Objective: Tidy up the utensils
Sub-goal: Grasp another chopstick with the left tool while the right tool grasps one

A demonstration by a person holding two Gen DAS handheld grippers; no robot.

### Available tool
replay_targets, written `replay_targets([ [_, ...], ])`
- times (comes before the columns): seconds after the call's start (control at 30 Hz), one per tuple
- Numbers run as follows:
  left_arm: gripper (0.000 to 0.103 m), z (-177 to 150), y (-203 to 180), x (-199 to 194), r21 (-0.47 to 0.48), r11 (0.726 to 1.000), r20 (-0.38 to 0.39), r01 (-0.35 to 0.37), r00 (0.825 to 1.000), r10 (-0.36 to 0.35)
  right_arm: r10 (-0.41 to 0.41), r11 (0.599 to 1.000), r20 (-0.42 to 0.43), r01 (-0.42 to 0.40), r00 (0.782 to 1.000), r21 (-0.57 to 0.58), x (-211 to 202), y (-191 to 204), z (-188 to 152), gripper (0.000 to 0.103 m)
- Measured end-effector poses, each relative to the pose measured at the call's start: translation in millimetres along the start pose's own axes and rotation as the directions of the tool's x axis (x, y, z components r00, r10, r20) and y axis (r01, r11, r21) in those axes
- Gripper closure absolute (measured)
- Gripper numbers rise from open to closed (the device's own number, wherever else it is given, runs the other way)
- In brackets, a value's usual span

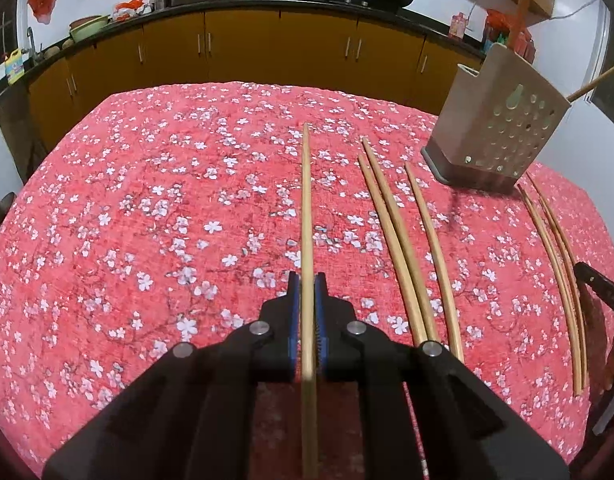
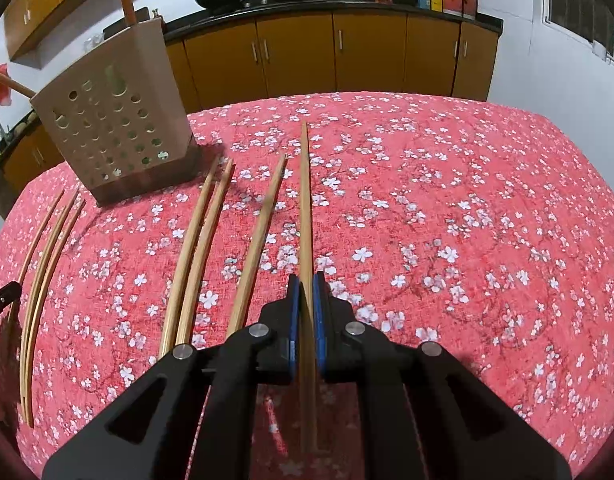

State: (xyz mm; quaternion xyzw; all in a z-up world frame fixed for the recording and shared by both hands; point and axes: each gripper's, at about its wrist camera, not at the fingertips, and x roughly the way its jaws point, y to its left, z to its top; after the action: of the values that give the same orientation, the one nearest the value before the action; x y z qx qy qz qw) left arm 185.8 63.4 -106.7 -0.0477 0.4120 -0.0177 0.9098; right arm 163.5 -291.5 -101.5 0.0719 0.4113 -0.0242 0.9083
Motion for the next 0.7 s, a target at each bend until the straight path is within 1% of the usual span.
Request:
replay_targets([
  [0.17,0.093,-1,4,-3,-0.018,1.0,0.001,0.017,1.0,-0.017,0.004,1.0,0.0,-0.004,1.0,0.003,1,1,0,0.095],
  [0.33,0.093,-1,5,-4,-0.018,1.0,0.0,0.017,1.0,-0.017,0.004,1.0,0.0,-0.004,1.0,0.003,0,0,0,0.095],
  [0.4,0.093,-2,5,-4,-0.014,1.0,-0.001,0.01,1.0,-0.01,0.0,1.0,-0.001,0.0,1.0,-0.001,-1,1,-1,0.095],
  [0.53,0.093,-8,-2,-11,0.024,0.999,-0.004,-0.021,1.0,0.021,-0.004,1.0,-0.002,0.004,1.0,-0.019,-5,2,-5,0.095],
  [0.7,0.094,-14,-3,-16,0.027,0.999,-0.005,-0.034,0.999,0.034,0.003,1.0,-0.002,-0.003,1.0,-0.015,-6,1,-7,0.095],
])
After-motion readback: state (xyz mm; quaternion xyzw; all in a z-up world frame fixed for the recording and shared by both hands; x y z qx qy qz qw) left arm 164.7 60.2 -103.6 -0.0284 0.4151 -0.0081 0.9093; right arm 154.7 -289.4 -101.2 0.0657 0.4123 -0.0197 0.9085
